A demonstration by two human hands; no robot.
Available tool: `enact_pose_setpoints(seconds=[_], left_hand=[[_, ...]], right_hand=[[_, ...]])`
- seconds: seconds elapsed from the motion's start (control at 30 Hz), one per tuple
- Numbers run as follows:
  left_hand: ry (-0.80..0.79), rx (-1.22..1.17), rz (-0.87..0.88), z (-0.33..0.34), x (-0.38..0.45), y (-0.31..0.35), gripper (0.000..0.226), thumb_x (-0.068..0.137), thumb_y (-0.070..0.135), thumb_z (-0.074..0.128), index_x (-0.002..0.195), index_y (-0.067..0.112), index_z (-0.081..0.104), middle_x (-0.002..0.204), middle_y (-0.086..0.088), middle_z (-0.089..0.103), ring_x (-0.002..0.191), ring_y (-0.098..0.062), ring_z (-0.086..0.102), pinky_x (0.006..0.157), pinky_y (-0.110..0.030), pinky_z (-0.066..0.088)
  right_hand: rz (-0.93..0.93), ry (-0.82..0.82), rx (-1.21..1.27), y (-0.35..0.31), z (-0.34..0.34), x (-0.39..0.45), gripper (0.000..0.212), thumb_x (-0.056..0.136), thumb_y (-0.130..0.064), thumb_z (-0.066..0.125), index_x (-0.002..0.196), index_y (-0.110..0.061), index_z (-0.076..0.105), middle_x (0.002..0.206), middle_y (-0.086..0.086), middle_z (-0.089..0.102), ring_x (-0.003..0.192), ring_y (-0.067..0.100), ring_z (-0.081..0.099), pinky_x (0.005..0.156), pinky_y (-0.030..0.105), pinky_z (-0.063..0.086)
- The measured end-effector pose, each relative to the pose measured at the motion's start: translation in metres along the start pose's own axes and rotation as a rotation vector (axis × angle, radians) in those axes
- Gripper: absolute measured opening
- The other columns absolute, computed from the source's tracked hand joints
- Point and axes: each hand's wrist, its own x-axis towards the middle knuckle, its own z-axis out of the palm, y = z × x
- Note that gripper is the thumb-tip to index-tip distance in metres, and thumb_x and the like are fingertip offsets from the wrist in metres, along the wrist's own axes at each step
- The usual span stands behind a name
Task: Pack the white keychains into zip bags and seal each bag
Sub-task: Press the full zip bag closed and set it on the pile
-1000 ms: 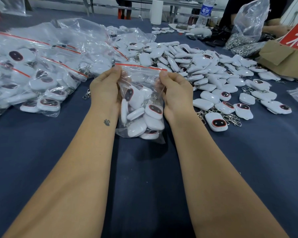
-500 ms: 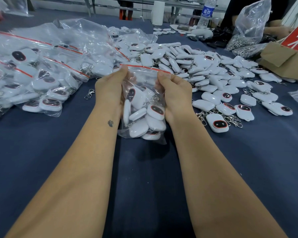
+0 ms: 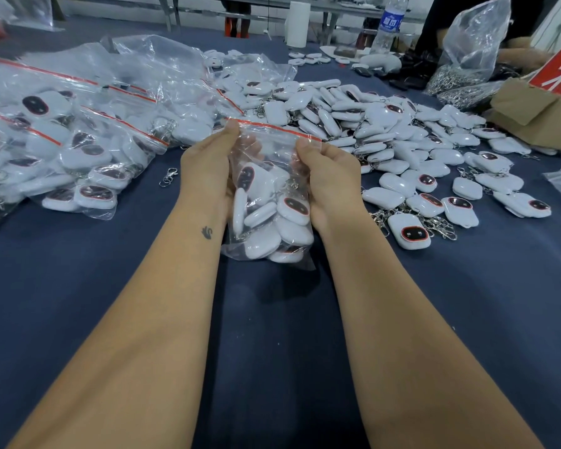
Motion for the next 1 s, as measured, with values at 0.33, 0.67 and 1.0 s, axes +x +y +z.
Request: enact_pose_setpoints(seconds=[0.33, 0.67, 1.0], left_hand=[[0.032, -0.064, 0.018, -0.0007, 0.0014, -0.0005, 0.02, 0.098, 0.011, 0.059, 0.082, -0.001, 0.064, 0.073, -0.014, 0.068, 0.058, -0.021, 0.066, 0.058, -0.032, 0.058], [0.057, -0.028, 0.003, 0.0007, -0.0021, 0.0, 0.019, 0.094, 0.009, 0.064, 0.103, -0.007, 0.066, 0.083, -0.018, 0.068, 0.052, -0.02, 0.062, 0.051, -0.026, 0.052], [0.035, -0.08, 0.018, 0.0019, 0.0007, 0.0004, 0.013, 0.094, 0.006, 0.062, 0.102, -0.004, 0.06, 0.08, -0.016, 0.065, 0.059, -0.021, 0.062, 0.061, -0.032, 0.057]], right_hand=[[0.027, 0.014, 0.07, -0.0042, -0.0013, -0.002, 0.016, 0.092, -0.008, 0.066, 0.076, -0.008, 0.065, 0.061, 0.001, 0.064, 0.059, 0.014, 0.058, 0.062, 0.028, 0.055], [-0.021, 0.041, -0.06, -0.0001, -0.0003, 0.0023, 0.025, 0.095, -0.011, 0.061, 0.07, -0.01, 0.063, 0.05, -0.007, 0.059, 0.048, 0.008, 0.053, 0.057, 0.024, 0.048], [-0.051, -0.017, -0.125, 0.0, 0.0004, -0.0013, 0.033, 0.094, -0.01, 0.061, 0.061, -0.014, 0.06, 0.055, -0.002, 0.055, 0.057, 0.016, 0.048, 0.062, 0.033, 0.045]])
